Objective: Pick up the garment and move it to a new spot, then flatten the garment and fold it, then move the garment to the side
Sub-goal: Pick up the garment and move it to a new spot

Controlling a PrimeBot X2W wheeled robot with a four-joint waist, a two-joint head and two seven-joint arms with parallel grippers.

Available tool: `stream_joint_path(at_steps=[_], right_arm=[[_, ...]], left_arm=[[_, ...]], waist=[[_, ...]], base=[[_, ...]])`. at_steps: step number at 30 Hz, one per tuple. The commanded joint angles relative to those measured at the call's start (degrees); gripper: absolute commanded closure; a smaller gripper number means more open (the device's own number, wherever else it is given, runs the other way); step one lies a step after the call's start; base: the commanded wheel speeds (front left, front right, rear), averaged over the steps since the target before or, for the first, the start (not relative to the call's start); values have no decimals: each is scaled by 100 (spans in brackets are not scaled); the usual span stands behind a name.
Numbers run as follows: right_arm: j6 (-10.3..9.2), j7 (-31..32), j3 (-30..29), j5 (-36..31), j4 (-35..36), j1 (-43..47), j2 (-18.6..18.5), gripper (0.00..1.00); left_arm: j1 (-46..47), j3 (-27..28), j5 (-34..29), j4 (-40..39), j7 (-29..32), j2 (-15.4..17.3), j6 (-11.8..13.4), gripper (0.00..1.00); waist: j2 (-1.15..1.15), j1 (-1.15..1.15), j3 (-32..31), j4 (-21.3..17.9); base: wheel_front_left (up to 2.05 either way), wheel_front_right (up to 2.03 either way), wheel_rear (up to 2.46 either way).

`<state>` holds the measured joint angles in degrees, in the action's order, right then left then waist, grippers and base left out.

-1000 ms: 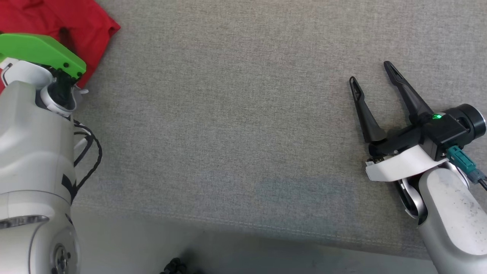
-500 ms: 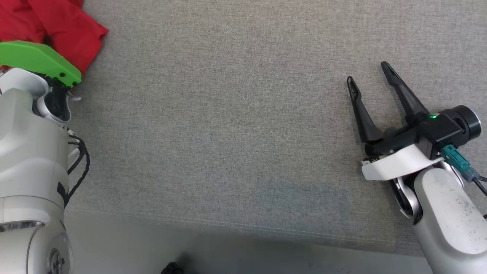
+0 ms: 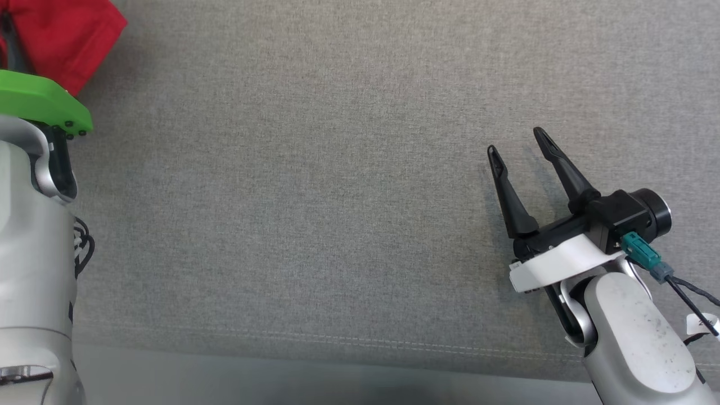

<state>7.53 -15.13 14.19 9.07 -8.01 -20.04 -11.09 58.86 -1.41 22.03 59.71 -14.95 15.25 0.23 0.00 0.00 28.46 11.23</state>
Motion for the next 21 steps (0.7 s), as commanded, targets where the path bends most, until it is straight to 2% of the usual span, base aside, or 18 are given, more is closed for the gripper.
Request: stream_joint_path(at_steps=[1,4,11,16,21], right_arm=[[-9,3,-12,47,-25,97,32,0],[-9,3,-31,86,-59,206,117,0],[-9,3,-130,166,-124,590,337,0],[-9,3,-129,87,-134,836,443,0],[-9,3,-196,93,-80,929,518,0]], left_arm=[[-239,50,-93,-320,-25,31,37,100],[-606,134,-216,-903,-26,-32,72,100],[-1431,278,-229,-1892,-28,-342,-83,100],[-2034,58,-467,-2624,-28,-497,-117,100],[-2360,-140,-575,-3017,-5,-625,-64,100]], waist=[[0,0,-379,-174],[0,0,-657,-266],[0,0,-1407,-580],[0,0,-1790,-900],[0,0,-1935,-1191]], base=[[0,0,0],[0,0,0],[0,0,0],[0,0,0],[0,0,0]])
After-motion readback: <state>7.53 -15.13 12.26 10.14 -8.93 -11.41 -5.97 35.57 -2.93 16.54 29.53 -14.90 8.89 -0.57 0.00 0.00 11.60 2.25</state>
